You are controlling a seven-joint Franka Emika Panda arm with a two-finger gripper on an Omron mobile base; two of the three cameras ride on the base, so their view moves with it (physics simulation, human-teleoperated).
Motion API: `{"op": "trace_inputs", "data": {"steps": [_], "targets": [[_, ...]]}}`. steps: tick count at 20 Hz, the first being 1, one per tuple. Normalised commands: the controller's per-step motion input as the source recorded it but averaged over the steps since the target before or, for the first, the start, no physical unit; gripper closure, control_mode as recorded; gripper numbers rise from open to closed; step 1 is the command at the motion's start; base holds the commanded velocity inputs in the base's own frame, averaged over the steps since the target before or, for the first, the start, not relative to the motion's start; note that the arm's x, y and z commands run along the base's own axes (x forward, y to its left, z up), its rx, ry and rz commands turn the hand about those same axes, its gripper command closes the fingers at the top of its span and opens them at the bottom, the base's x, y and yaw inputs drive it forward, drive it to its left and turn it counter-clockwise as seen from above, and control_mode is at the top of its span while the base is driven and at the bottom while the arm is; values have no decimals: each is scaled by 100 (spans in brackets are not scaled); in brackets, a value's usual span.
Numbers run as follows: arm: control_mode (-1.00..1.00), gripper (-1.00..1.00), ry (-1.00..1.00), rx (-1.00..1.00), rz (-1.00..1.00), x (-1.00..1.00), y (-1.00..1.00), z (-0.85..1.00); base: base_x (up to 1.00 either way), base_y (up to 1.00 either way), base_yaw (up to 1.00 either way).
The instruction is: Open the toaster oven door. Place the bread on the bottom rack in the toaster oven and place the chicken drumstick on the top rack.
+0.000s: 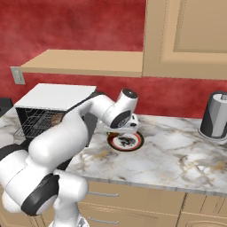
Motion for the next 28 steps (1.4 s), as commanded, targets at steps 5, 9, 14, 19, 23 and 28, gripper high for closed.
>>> {"op": "trace_inputs", "data": {"steps": [5,9,14,19,23,28], "targets": [[-100,100,2,0,28,-30,38,27,0,0,0],[-100,100,0,0,30,-36,30,23,0,0,0],[-100,100,0,0,28,-22,45,21,0,0,0],[-100,100,0,0,19,-18,50,20,0,0,0],[-100,100,0,0,12,-23,54,12,0,0,0],[-100,100,0,0,5,-28,60,8,0,0,0]]}}
